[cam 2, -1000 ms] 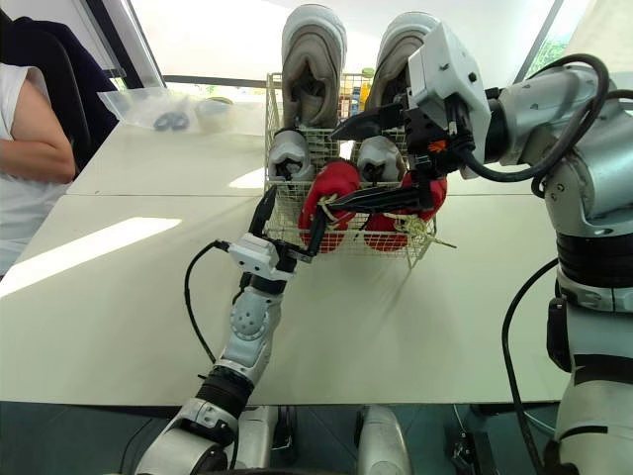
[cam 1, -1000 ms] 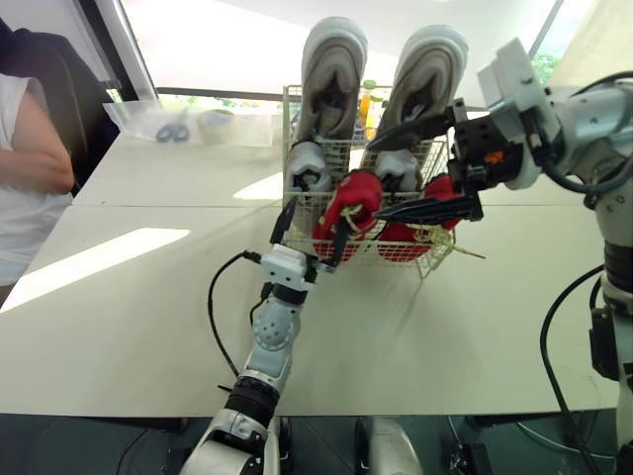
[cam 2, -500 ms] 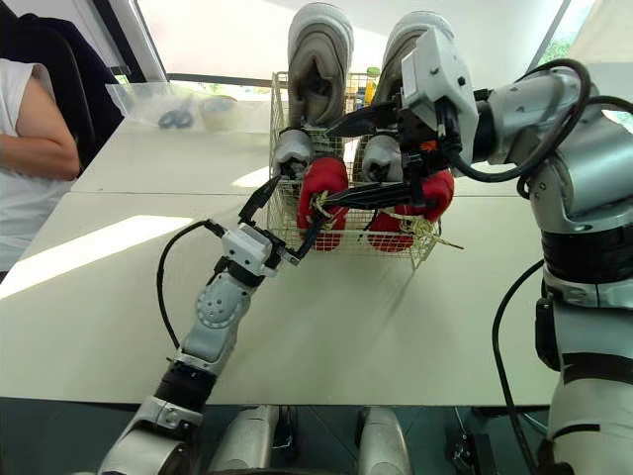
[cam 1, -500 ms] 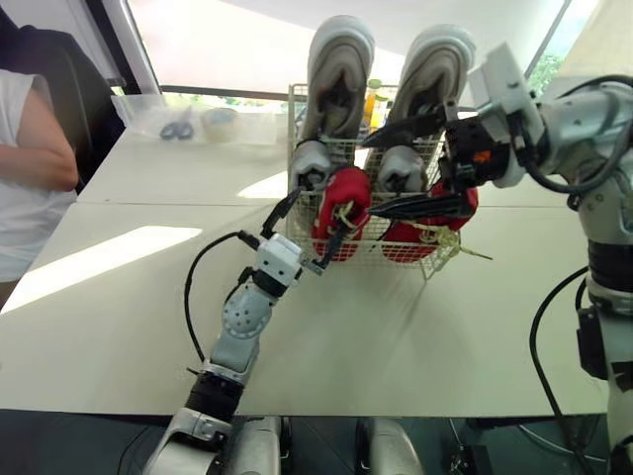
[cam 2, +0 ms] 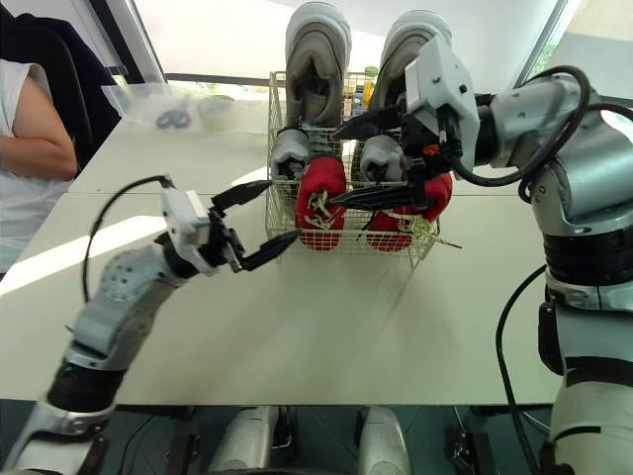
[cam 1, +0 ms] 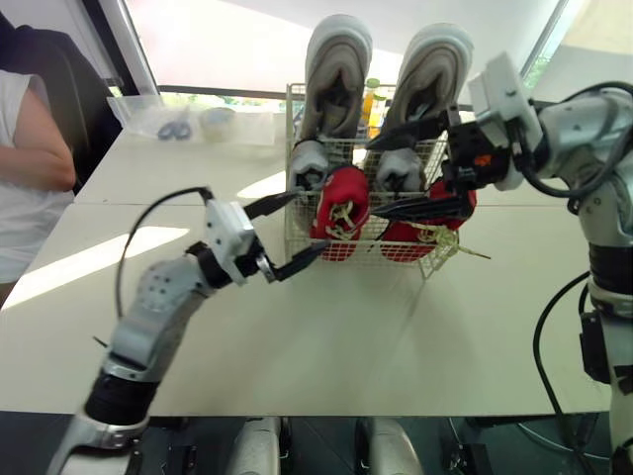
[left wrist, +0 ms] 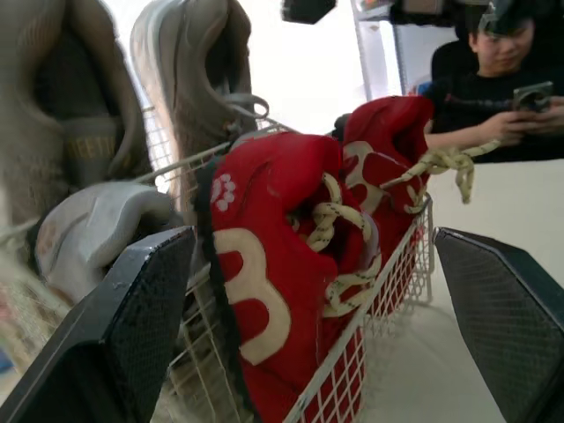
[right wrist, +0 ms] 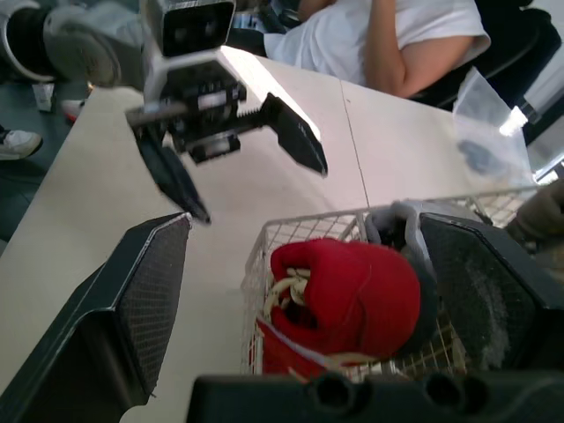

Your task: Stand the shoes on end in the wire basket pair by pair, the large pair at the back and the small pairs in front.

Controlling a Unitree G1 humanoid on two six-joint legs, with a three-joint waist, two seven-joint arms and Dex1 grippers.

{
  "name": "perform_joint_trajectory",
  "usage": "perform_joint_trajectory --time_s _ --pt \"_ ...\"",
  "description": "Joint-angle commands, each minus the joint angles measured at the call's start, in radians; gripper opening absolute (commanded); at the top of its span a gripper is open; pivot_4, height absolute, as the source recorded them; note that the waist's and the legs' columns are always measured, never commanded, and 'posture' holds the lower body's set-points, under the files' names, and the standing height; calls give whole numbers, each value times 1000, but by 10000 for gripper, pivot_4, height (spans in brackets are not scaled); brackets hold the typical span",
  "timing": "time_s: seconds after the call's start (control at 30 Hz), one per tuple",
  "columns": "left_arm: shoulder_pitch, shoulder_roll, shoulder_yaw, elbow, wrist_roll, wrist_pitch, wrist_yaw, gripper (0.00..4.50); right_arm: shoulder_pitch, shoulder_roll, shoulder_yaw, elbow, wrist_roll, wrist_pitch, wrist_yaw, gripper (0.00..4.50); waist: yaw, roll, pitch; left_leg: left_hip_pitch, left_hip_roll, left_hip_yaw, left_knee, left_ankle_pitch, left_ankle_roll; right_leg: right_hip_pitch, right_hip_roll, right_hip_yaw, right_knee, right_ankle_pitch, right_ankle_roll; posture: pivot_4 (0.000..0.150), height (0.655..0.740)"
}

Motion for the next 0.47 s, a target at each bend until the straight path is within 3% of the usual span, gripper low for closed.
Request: perform_joint_trajectory --time_s 0.03,0.1,0.23,0.47 --pt "-59 91 138 -42 -152 180 9 44377 37 -63 -76 -19 -4 -11 -13 45000 3 0 0 0 0 0 0 0 0 0 0 0 0 0 0 1500 7400" --pt "-76 183 224 -20 -250 295 -23 44377 88 -115 -114 -16 -12 -15 -18 45000 3 -1 0 0 0 0 0 0 0 1 0 0 0 0 0 1500 7400" --pt "-102 301 290 1 -311 421 -60 44377 175 -198 -158 -19 -36 -50 -18 45000 3 0 1 0 -1 1 -1 0 0 0 0 1 -1 0 0 1500 7400" --pt "-76 447 387 15 -438 604 -162 44377 291 -342 -265 6 -47 -75 -5 45000 2 0 1 0 -1 3 -3 1 -2 -3 0 2 -1 0 0 1500 7400"
